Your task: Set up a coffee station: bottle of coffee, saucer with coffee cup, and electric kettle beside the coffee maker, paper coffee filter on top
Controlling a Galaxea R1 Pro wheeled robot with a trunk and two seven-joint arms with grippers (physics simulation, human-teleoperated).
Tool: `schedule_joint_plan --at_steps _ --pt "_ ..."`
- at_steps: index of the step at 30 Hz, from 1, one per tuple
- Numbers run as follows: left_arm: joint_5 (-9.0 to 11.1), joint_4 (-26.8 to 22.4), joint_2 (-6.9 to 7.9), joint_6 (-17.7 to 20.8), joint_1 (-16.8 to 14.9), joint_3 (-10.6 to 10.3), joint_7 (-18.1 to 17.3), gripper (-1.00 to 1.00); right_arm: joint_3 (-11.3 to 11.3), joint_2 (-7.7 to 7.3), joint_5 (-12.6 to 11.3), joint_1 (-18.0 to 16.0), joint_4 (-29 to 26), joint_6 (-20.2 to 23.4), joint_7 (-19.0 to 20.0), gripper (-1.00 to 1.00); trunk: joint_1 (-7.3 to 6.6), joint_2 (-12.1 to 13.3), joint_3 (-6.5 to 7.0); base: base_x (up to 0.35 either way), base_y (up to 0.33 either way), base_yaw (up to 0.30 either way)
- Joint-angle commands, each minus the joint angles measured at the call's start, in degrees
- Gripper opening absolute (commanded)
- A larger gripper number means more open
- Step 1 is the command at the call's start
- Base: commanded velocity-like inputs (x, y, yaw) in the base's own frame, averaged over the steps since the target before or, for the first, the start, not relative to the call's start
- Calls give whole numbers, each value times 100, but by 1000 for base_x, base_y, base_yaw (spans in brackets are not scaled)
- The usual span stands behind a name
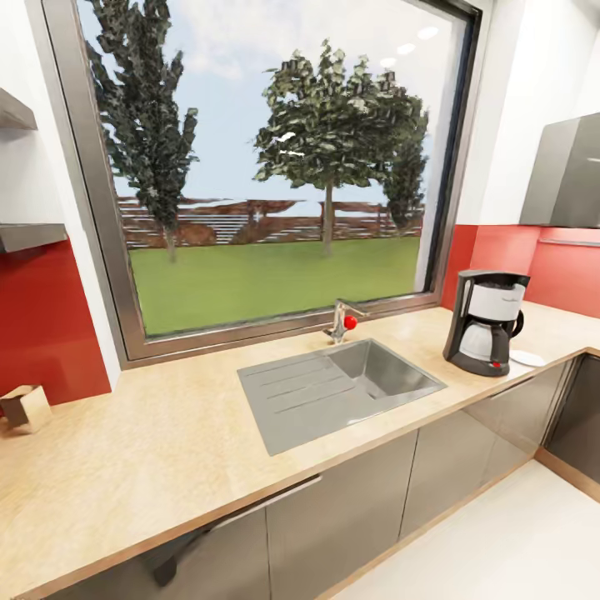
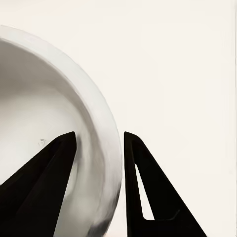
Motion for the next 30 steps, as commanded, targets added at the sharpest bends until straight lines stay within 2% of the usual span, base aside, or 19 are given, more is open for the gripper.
schedule_joint_plan --at_steps 1,5,12,22,30 --pt "47 -7 1 -11 1 -48 10 100 2 -2 33 -10 18 -64 -2 -100 3 -8 -11 117 -284 112" --pt "43 -8 -4 -8 1 -50 10 100 2 0 25 -10 24 -267 -158 -100 3 -8 -12 119 -285 41" --pt "38 -6 -36 -7 1 -63 10 100 2 25 30 -10 25 -334 -221 -100 3 -8 -13 121 -285 15" --pt "33 -3 -43 -7 1 -57 10 100 2 29 24 -10 23 -341 -226 -100 3 -8 -13 121 -284 207" --pt "20 -5 -43 -7 1 -61 10 100 2 21 23 -10 25 -350 -226 -100 3 -8 -13 121 -284 44"
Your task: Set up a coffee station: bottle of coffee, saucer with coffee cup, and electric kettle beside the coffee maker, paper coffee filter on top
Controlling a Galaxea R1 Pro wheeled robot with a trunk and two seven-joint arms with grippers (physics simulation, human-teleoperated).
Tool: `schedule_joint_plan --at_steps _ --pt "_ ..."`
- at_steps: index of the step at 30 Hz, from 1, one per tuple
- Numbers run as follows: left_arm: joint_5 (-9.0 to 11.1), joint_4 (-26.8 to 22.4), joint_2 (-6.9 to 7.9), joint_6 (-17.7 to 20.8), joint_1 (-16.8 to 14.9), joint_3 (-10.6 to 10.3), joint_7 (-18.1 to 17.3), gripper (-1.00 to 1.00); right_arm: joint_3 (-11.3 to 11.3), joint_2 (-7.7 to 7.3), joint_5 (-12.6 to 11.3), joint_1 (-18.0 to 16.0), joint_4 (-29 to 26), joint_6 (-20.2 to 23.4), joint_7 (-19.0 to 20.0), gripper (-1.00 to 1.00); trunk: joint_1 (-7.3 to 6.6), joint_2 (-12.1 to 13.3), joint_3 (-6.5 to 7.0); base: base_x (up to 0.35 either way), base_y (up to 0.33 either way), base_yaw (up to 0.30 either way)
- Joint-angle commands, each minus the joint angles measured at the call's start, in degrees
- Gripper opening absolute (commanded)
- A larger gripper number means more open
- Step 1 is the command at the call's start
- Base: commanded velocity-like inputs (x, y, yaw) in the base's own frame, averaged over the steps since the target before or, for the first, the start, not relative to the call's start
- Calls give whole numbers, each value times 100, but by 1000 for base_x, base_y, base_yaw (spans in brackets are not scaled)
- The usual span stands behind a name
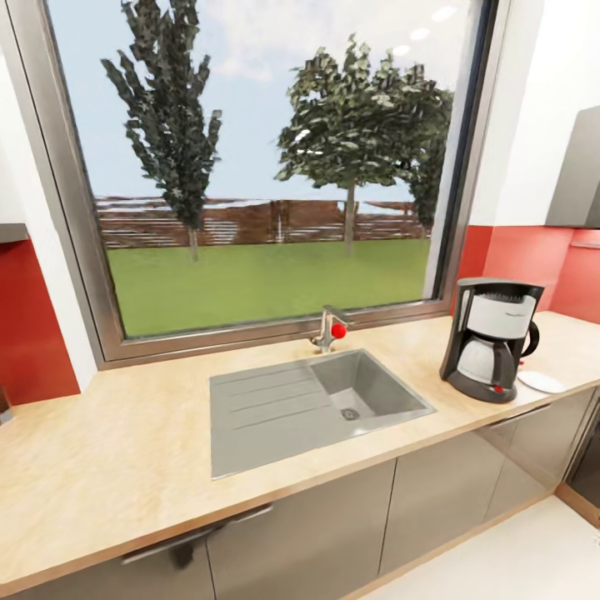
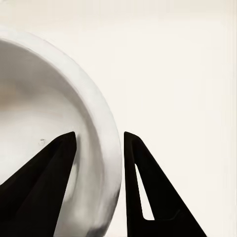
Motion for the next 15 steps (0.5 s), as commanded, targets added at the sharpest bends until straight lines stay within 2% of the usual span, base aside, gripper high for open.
schedule_joint_plan --at_steps 1,15 --pt "41 -9 2 -12 1 -47 10 100 1 -2 25 -10 17 -33 6 -100 4 -10 -10 118 -284 5" --pt "19 -4 -26 -12 1 -51 10 100 1 -3 25 -10 19 -33 6 -100 4 -10 -10 102 -284 1"
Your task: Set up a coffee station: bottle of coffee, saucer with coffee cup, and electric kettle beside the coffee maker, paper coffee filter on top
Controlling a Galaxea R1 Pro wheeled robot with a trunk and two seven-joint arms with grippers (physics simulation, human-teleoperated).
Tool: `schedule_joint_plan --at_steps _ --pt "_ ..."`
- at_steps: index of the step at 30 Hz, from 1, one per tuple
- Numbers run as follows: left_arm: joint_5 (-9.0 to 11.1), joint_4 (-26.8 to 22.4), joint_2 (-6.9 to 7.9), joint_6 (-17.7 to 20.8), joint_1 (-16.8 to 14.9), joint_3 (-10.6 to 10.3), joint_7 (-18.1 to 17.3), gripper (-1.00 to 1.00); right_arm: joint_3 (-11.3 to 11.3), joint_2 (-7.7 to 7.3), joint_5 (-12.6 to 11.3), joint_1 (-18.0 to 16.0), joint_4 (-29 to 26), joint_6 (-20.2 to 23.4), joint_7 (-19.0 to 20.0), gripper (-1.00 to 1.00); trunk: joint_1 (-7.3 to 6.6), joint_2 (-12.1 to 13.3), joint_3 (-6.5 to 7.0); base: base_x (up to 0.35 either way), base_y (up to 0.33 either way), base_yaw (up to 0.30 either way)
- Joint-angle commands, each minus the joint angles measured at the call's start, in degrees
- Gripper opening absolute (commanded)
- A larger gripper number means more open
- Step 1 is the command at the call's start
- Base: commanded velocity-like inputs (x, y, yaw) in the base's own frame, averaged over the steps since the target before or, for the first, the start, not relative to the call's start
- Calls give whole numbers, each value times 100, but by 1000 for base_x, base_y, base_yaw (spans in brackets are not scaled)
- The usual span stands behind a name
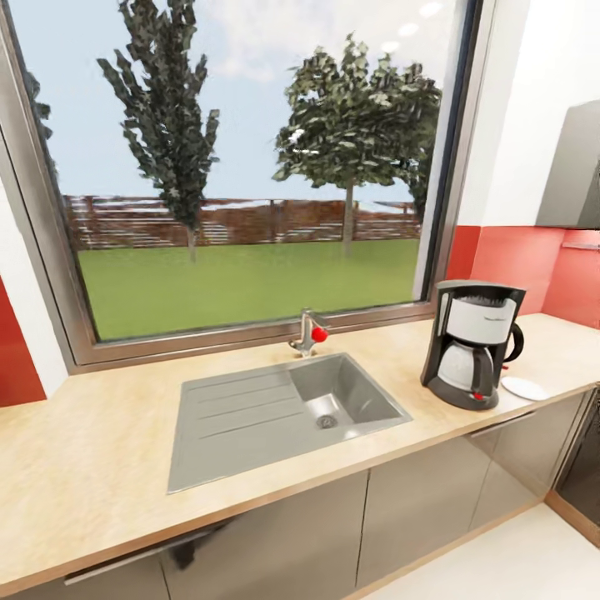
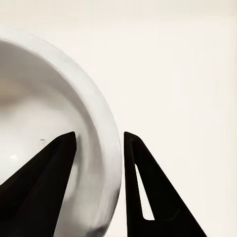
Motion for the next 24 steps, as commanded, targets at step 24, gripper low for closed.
schedule_joint_plan --at_steps 24 --pt "27 -8 -55 -12 1 -61 10 100 1 -1 25 -10 18 -33 6 -100 3 -10 -21 23 -287 86"
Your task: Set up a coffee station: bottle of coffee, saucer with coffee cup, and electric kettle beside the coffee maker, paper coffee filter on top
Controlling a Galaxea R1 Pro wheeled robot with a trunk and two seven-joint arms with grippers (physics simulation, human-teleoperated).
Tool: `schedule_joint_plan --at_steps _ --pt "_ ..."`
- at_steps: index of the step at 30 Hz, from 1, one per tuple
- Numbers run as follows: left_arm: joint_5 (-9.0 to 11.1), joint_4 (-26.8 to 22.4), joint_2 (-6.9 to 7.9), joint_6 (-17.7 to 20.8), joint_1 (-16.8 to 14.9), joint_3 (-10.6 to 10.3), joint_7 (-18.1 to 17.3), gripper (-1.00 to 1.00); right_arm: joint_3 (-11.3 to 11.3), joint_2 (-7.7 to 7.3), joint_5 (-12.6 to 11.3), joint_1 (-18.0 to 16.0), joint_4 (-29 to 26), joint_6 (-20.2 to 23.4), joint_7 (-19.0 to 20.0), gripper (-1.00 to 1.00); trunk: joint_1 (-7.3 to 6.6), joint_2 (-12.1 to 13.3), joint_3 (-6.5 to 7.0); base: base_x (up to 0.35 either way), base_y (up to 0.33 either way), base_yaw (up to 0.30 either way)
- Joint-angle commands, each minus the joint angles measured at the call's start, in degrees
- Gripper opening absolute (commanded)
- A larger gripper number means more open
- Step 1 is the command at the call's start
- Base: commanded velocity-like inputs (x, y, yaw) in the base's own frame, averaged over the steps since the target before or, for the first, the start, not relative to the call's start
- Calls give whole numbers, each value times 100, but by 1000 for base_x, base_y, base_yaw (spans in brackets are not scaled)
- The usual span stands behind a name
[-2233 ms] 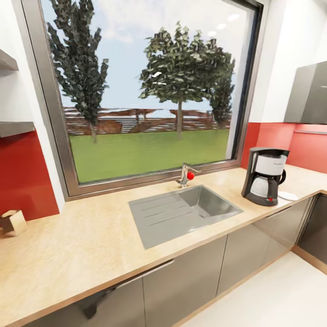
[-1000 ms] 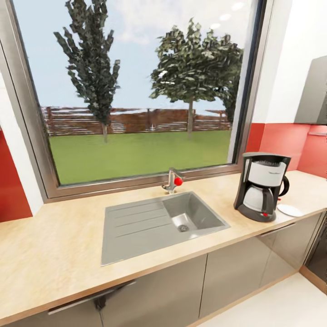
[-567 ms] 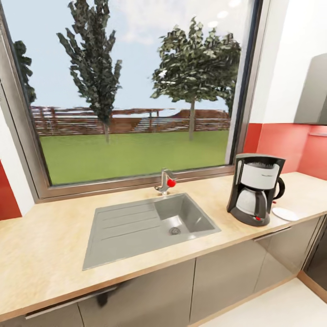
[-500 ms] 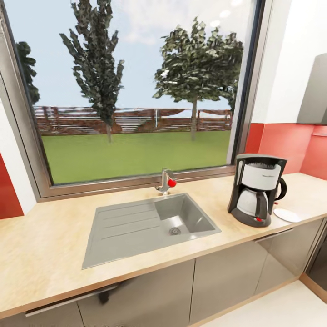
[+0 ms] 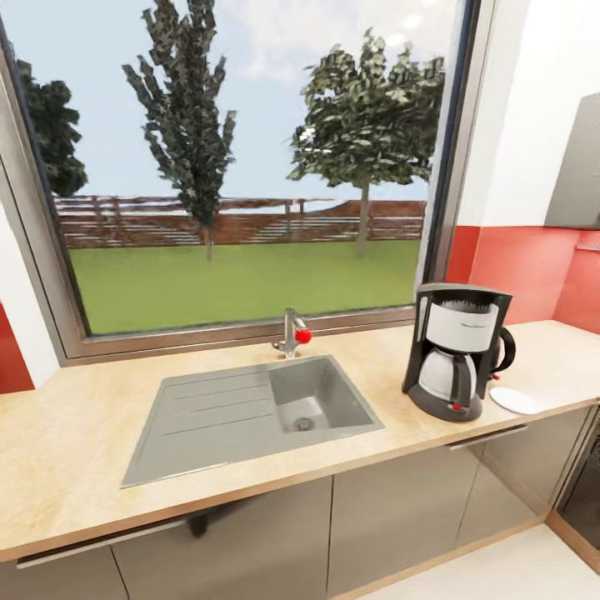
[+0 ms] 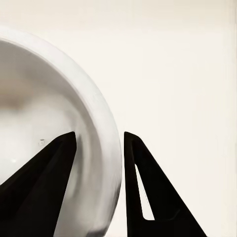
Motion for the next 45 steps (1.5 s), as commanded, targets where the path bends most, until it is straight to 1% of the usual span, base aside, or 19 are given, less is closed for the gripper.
schedule_joint_plan --at_steps 1,19,34,45 --pt "51 -7 0 -17 1 -51 10 100 1 -2 26 -10 18 -32 7 -100 2 -8 -9 0 -294 1" --pt "50 -7 -3 -17 1 -54 10 100 1 6 26 -10 16 -32 7 -100 2 -8 -9 0 -295 5" --pt "50 -7 -10 -17 1 -49 10 100 1 7 26 -10 16 -32 7 -100 2 -8 -9 0 -295 238" --pt "50 -7 -10 -17 1 -53 10 100 1 7 26 -10 18 -32 7 -100 2 -8 -9 0 -297 30"
